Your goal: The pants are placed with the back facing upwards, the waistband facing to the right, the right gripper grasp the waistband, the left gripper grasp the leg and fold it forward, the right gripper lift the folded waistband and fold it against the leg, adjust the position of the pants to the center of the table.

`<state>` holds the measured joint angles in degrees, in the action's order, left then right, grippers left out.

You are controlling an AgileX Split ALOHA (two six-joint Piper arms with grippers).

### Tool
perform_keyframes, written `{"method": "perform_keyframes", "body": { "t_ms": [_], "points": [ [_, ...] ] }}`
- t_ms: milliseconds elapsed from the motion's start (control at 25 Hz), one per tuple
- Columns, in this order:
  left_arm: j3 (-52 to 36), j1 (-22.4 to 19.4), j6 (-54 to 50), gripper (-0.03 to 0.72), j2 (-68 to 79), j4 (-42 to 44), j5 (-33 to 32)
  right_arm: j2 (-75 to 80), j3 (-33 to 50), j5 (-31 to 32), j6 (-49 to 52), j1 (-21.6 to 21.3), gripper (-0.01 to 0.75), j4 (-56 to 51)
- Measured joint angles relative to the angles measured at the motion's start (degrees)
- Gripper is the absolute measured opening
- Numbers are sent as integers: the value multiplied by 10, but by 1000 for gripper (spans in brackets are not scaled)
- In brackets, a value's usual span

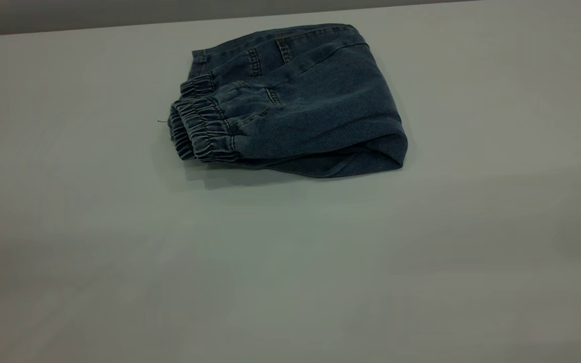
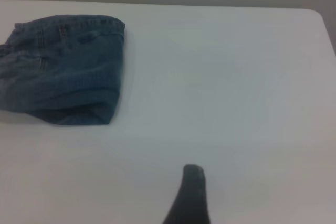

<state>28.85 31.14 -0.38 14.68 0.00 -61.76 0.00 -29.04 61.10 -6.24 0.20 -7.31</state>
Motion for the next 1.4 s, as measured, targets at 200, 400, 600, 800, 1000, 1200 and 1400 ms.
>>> {"method": "perform_keyframes", "body": {
  "t_ms": [200, 400, 600, 800, 1000, 1200, 1400],
  "points": [
    [0, 0, -8, 444, 0, 12, -1, 0, 0, 0, 0, 0, 572, 0],
    [0, 0, -12, 444, 0, 27, -1, 0, 0, 1, 0, -1, 572, 0],
    [0, 0, -12, 444, 0, 27, -1, 0, 0, 1, 0, -1, 572, 0],
    [0, 0, -12, 444, -1, 27, -1, 0, 0, 1, 0, -1, 572, 0],
    [0, -27, -12, 444, -28, 28, -1, 0, 0, 1, 0, -1, 572, -1],
    [0, -141, -12, 444, -82, 30, -2, 0, 0, 1, 0, 19, 572, -1],
    [0, -250, -12, 444, -133, 30, -3, 0, 0, 1, 0, 50, 572, -2]
  ]
}}
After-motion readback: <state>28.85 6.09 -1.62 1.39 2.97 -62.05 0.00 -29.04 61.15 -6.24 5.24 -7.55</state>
